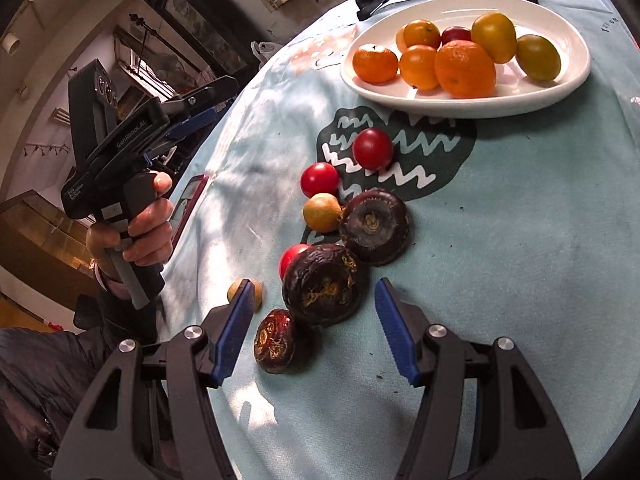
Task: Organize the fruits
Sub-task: 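Move both grippers back toward the remaining fruit cluster, then grasp a dark brown fruit with the right gripper while the left gripper grasps a yellow fruit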
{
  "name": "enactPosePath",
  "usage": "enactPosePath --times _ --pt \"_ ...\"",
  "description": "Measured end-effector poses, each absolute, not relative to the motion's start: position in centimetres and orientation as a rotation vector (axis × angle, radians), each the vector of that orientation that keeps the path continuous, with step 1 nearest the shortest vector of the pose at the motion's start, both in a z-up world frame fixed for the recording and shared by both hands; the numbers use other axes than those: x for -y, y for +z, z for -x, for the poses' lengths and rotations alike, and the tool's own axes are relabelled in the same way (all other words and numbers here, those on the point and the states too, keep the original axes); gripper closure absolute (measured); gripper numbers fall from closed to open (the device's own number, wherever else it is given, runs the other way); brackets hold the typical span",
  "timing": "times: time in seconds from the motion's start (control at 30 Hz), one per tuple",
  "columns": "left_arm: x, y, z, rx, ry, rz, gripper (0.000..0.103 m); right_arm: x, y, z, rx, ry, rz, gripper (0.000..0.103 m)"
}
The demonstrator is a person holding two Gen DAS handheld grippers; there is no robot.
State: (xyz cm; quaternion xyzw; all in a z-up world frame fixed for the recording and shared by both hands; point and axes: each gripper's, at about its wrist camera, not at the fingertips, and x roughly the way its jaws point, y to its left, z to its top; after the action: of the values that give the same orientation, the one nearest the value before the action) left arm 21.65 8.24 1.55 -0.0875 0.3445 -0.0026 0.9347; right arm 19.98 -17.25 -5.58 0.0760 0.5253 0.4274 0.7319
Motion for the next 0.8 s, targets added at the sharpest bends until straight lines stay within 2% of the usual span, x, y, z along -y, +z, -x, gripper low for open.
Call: enactPosePath --times 0.4,0.5,0.67,0.8 --pt "-7.99 1.55 -21.35 -0.699 -0.011 0.166 0.004 16.21 -6.29 -19.85 -1.132 0.945 -0.130 0.042" --pt "-7.97 1.51 -21.38 -0.701 -0.009 0.167 0.004 16.17 -6.28 -19.84 -1.122 0.940 -0.118 0.046" --pt "-7.97 1.37 -21.43 -0.704 -0.008 0.159 0.004 16.22 -6.29 -19.91 -1.111 0.924 -0.103 0.060" --pt "-8.05 1.35 -21.47 -0.707 -0.006 0.150 0.004 16.65 -6.18 -20.11 -1.110 0.932 -0.131 0.060"
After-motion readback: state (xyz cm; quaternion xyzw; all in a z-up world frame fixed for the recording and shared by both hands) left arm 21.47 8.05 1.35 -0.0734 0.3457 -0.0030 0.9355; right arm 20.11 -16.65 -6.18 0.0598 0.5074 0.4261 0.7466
